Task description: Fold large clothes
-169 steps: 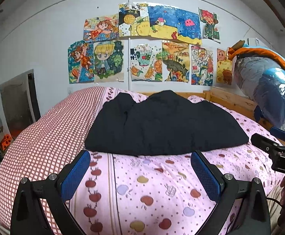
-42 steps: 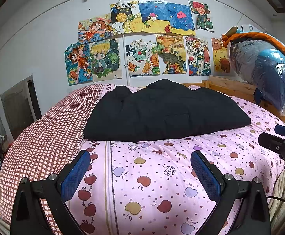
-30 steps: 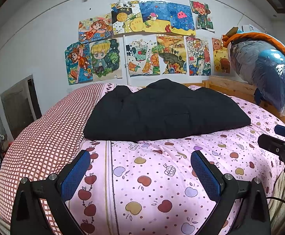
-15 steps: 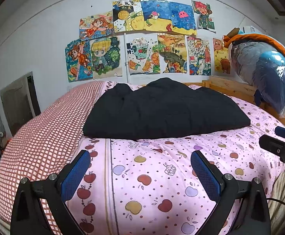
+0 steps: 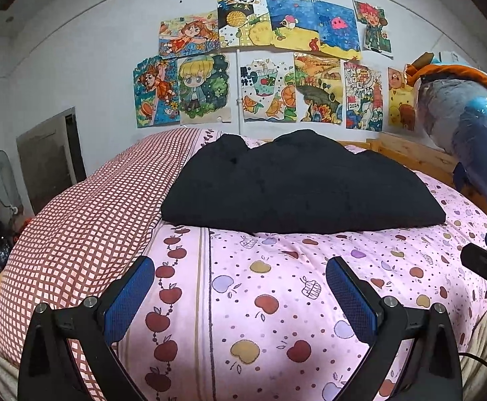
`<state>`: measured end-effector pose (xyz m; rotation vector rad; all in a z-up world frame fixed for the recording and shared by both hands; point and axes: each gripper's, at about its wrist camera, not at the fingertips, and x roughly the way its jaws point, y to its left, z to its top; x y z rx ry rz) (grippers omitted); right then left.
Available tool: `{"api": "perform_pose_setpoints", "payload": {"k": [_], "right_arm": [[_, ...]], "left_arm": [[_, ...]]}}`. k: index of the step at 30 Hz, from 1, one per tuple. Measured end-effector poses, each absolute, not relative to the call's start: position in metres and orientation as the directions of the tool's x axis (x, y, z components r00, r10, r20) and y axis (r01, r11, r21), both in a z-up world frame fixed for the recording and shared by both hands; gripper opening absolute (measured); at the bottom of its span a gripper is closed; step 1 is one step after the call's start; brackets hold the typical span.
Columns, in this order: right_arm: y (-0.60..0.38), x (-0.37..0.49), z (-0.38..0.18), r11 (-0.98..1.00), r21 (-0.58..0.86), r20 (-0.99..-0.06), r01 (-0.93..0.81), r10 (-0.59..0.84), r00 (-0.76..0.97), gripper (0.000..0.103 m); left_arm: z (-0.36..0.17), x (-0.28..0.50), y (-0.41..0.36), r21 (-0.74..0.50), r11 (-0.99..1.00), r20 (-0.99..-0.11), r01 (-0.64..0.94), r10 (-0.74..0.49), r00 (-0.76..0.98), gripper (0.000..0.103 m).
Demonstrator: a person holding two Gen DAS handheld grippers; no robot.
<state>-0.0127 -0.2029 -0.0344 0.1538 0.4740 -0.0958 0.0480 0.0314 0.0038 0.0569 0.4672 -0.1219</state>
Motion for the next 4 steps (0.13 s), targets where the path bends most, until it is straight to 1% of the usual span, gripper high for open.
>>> {"api": "perform_pose_setpoints", "payload": {"k": [4], "right_arm": [[-0.2032,-0.0121,-0.0347,0.984,0.125,-0.462,0.128,-0.057,0.885,0.101]], "left_arm": [[0.0011,0.0498,0.0325,0.031,0.991,-0.457,0.129,-0.101,0.884,0.103]]}}
